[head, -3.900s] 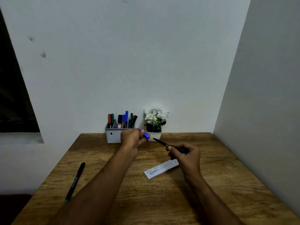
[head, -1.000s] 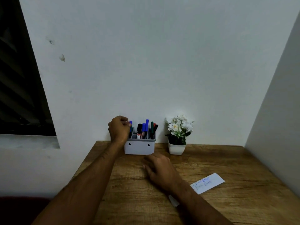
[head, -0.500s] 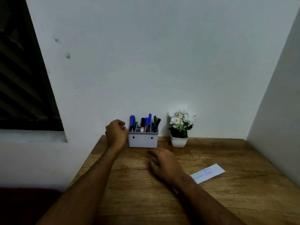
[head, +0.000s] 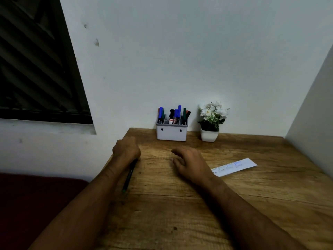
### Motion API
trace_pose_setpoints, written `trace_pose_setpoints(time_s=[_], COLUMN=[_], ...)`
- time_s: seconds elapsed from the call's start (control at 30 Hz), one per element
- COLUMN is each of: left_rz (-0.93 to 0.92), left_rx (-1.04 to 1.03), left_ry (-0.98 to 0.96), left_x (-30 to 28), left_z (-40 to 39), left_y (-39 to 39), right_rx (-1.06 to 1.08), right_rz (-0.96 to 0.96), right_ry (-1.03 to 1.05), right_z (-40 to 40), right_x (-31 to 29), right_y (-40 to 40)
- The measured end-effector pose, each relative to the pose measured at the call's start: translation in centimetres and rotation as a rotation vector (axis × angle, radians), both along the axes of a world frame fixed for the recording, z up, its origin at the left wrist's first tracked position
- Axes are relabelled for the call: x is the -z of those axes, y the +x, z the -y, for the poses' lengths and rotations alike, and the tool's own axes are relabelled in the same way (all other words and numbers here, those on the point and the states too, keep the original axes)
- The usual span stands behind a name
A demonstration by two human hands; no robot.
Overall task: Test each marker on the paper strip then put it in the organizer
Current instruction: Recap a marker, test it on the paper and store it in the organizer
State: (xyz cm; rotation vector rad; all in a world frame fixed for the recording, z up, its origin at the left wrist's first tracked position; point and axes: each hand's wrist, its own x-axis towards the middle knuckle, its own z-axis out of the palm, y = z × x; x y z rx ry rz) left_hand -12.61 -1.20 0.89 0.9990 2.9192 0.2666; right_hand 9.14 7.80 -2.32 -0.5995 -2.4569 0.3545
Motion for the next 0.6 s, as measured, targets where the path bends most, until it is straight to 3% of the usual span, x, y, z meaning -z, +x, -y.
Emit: trace_pose_setpoints(time_s=[0.23,0.43,0.6], left_rz=[-0.001,0.104,0.429], left_rx=[0.044,0.198,0.262], left_ry=[-0.014,0.052,0.248], left_x=[-1.0,-3.2,-4.8], left_z=[0.5,-0.7,-2.7], left_y=[1.5,3.3,6.3], right_rx=[0.009,0.045,0.094], right_rz=[-0.008,-0.133,-0.258], right_ry=[-0.021,-0.149,-0.218], right_z=[0.8,1.1,0.5], right_x=[-0.5,-1.4,-2.2], right_y=[0.9,1.6,1.9])
